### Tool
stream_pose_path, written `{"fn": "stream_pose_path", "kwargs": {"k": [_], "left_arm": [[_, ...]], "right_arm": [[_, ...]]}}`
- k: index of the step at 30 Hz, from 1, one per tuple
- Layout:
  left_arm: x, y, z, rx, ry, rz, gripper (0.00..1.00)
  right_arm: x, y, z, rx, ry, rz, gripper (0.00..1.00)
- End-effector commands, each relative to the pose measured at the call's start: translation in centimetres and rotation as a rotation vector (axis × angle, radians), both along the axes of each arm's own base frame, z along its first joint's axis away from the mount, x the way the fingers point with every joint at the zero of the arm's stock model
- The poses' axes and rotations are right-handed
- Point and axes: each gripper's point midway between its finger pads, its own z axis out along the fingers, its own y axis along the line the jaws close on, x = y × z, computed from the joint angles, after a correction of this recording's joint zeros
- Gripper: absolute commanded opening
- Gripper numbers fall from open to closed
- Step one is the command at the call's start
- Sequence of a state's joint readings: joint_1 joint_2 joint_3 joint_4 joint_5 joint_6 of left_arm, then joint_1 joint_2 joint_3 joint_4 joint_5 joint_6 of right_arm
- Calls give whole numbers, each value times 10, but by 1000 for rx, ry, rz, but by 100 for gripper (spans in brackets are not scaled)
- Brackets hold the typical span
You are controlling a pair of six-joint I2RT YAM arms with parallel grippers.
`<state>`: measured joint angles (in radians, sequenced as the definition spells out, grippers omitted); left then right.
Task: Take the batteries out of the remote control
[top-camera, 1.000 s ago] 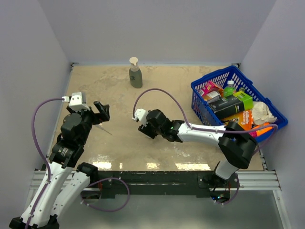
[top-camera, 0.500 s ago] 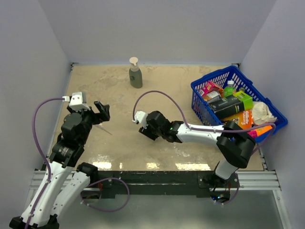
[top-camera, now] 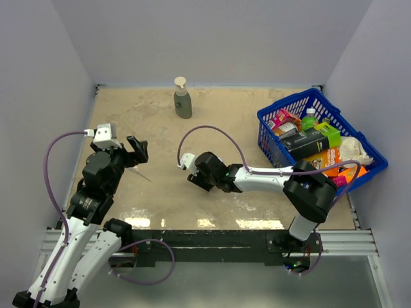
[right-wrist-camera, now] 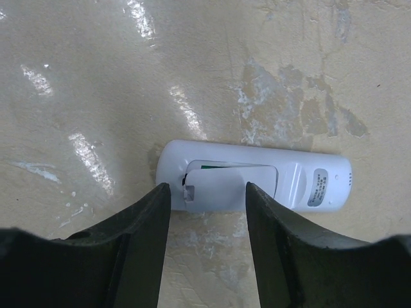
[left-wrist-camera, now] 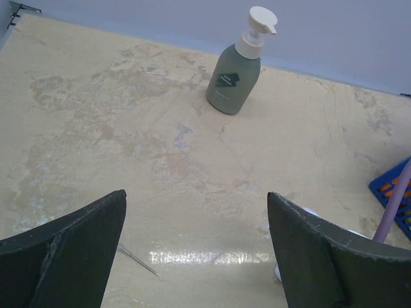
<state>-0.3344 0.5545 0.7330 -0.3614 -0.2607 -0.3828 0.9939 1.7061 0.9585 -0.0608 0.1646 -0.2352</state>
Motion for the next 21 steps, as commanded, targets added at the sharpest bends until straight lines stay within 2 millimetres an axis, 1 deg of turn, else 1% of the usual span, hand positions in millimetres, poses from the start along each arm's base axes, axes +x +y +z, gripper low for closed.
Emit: {"fn": "stream_pose_path", "kwargs": {"k": [1,9,12,15,21], "left_arm": [[2,0,10,-12,-26,4,94],[3,-1,10,-14,-26,4,94],[4,-1,8,-12,-22,5,94],[4,0,8,-11,-21,10,94],[4,0,7,-7,-15,13,94]], "right_arm": [[7,-4,6,-10,-38,-24,50],[14,-1,22,-2,-77,-21,42],[18,-2,25,-19,-95,-29,40],[22,-4,26,-33,-114,-38,39],[36,-2,42,-24,-181,-69,39]]}}
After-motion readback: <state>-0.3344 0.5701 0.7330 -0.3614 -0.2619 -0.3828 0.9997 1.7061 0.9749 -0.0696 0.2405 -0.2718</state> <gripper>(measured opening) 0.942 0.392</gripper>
